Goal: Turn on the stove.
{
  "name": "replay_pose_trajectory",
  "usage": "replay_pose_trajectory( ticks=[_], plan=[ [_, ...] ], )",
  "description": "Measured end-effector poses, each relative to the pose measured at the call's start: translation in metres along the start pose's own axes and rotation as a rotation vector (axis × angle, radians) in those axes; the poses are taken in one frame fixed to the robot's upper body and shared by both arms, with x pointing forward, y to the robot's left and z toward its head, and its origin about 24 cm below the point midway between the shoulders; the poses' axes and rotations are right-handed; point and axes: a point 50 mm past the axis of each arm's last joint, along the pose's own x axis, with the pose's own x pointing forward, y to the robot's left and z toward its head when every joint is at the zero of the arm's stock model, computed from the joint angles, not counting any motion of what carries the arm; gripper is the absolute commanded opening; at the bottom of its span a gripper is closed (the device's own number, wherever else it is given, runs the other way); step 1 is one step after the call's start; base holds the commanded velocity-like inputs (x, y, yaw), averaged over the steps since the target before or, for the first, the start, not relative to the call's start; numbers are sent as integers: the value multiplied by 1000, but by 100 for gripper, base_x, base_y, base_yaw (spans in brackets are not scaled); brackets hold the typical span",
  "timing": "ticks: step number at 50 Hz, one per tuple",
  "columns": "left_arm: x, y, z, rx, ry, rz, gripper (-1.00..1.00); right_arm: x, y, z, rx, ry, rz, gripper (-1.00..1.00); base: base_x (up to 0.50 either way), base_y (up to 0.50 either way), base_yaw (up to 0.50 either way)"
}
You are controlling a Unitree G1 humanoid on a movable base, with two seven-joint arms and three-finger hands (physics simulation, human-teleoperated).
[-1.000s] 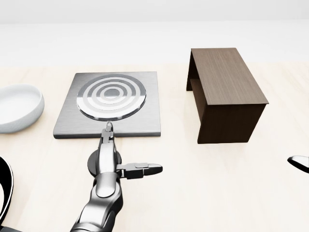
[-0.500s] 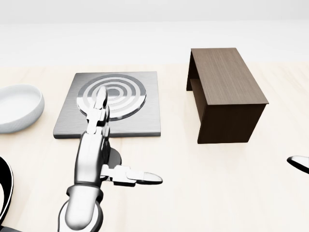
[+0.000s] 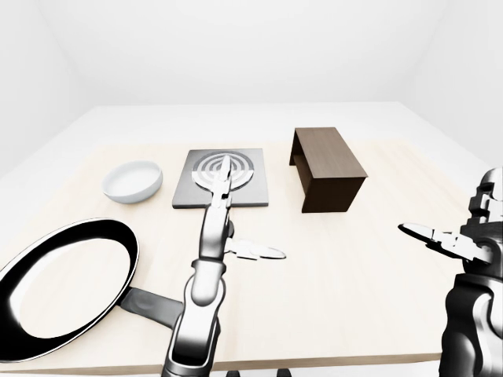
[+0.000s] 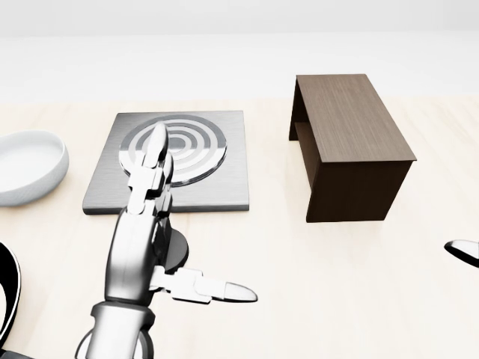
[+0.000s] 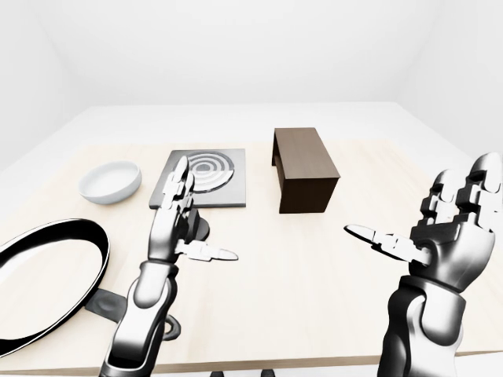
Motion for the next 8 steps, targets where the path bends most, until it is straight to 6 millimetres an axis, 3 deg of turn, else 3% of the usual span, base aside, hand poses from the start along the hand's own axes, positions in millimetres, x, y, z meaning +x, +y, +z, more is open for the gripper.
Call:
replay_pose_trajectory(
  ticks=[8],
  plan=[
    [-2, -1, 3, -5, -9, -5, 100, 0, 0, -1, -1, 4, 0, 100, 0, 0, 0]
  ],
)
